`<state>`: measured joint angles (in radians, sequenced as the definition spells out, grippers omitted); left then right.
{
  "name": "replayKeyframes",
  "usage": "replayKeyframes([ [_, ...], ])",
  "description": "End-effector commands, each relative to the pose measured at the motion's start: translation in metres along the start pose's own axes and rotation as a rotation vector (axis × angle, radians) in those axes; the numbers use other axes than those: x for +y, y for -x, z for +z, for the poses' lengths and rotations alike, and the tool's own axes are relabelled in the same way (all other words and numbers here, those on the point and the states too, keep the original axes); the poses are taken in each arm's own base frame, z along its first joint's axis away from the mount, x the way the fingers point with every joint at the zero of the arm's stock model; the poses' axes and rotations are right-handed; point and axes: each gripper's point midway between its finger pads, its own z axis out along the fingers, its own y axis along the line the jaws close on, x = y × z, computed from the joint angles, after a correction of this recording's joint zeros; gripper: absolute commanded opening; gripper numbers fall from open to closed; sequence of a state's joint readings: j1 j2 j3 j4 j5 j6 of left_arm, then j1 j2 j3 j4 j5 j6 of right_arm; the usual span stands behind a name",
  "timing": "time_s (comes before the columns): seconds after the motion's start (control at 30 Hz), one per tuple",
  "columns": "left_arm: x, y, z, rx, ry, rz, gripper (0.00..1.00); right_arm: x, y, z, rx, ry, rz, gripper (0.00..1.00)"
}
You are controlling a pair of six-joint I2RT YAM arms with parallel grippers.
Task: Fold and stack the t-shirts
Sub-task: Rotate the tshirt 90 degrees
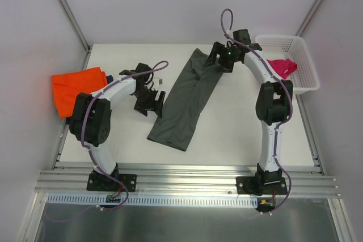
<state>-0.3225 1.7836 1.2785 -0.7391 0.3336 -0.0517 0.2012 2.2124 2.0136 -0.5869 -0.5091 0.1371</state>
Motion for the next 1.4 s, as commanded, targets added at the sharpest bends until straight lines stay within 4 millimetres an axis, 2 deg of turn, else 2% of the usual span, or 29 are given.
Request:
replayKeyframes([
  [0.0, 0.001, 0.003, 0.000, 0.013, -0.016, -0.018, 0.78, -0.017, -0.004, 0.010, 0.034, -0.013, 0.031, 0.85],
  [0.27, 0.012, -0.003, 0.016, 0.073, -0.016, -0.068, 0.77, -0.054, -0.004, 0.030, 0.061, -0.030, 0.127, 0.85],
  [0.47, 0.011, -0.004, 0.026, 0.106, -0.033, -0.090, 0.77, -0.065, -0.001, 0.040, 0.064, -0.032, 0.160, 0.85],
  [0.6, 0.008, -0.015, 0.031, 0.139, -0.050, -0.111, 0.77, -0.069, 0.000, 0.050, 0.065, -0.028, 0.169, 0.85],
  [0.8, -0.012, -0.050, 0.036, 0.216, -0.089, -0.107, 0.77, -0.075, 0.008, 0.070, 0.051, -0.018, 0.185, 0.85],
  [0.9, -0.024, -0.061, 0.038, 0.245, -0.112, -0.095, 0.77, -0.075, 0.012, 0.080, 0.039, -0.011, 0.177, 0.85],
  [1.0, -0.035, -0.067, 0.041, 0.265, -0.129, -0.088, 0.77, -0.068, 0.018, 0.086, 0.022, 0.002, 0.165, 0.84],
  [1.17, -0.051, -0.073, 0.045, 0.287, -0.147, -0.070, 0.77, -0.059, 0.016, 0.100, 0.023, 0.023, 0.170, 0.84],
  [1.37, -0.084, -0.089, 0.052, 0.328, -0.184, 0.006, 0.77, -0.053, 0.029, 0.114, -0.023, 0.041, 0.143, 0.84],
])
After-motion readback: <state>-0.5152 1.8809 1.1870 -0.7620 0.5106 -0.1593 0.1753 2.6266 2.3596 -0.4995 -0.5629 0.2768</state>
